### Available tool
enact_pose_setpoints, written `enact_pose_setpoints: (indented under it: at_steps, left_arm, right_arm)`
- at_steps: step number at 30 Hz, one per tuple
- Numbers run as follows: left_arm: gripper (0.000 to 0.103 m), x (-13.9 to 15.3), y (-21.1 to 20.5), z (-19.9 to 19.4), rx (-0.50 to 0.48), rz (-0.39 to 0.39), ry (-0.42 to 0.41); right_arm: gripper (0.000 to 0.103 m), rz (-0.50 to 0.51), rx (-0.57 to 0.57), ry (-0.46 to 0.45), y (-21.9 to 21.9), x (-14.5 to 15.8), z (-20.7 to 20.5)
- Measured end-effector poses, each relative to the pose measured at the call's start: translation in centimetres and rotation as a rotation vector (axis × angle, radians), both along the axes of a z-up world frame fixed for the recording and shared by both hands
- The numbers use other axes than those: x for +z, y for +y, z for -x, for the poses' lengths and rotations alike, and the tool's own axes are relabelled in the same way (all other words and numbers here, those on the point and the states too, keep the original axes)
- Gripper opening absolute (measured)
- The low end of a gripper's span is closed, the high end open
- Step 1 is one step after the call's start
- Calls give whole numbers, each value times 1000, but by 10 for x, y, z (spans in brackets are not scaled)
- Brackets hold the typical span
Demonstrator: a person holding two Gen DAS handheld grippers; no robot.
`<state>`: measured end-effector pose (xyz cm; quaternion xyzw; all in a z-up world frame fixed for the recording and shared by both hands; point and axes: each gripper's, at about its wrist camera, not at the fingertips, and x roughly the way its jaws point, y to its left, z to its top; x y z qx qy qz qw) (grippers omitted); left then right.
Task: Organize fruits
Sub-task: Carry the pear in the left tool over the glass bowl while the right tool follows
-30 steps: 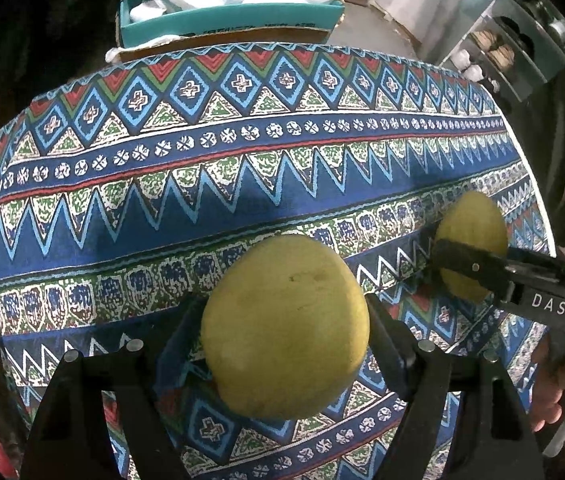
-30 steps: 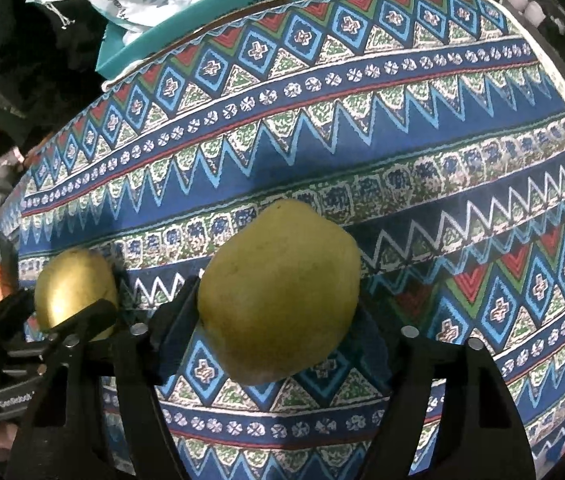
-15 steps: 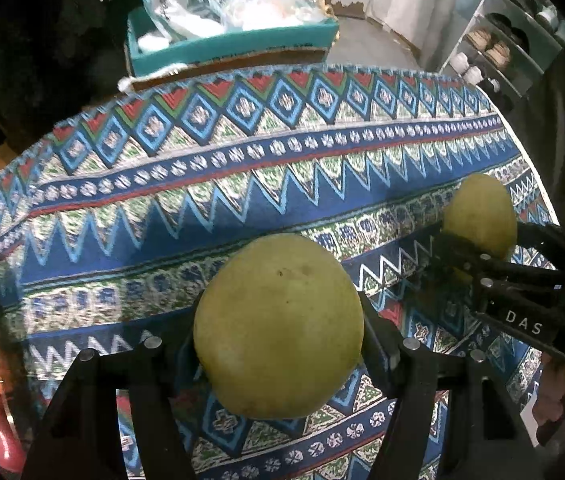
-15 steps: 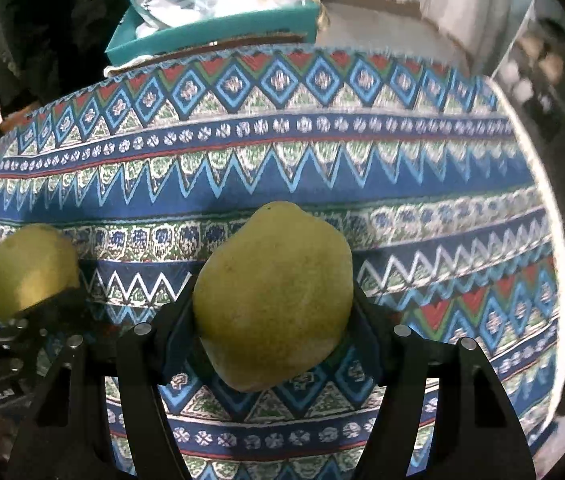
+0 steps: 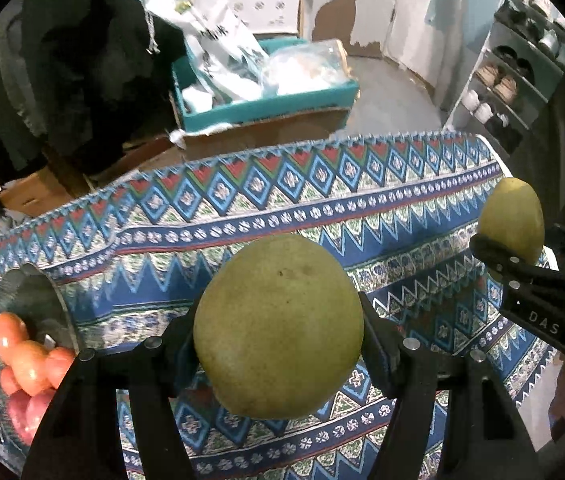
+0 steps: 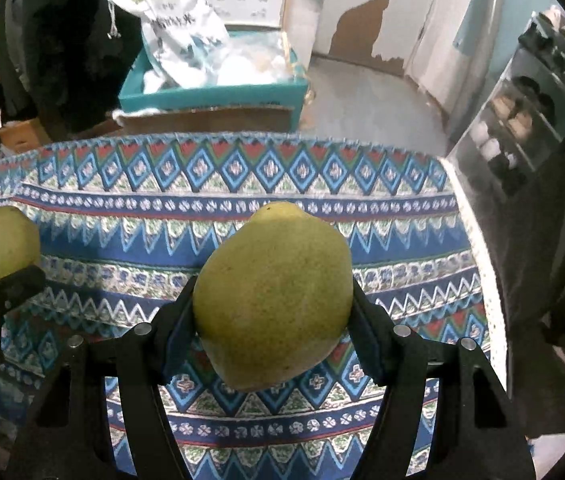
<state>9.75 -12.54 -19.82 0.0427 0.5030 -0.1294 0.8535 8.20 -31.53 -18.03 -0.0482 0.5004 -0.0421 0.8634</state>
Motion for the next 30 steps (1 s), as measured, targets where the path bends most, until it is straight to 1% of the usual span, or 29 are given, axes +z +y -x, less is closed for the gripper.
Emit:
enact_pose_setpoints:
  at_steps: [12, 22, 30]
  left_arm:
    - [69, 44, 26, 12, 31, 19, -60]
    - [69, 70, 69, 14, 89, 15, -98]
    - [69, 84, 115, 17, 145, 9, -115]
  right_arm:
    - [68, -40, 54, -94, 22, 44, 7]
    - [68, -87, 125, -162, 55, 77, 5]
    - [68, -103, 186, -184, 88, 91, 3]
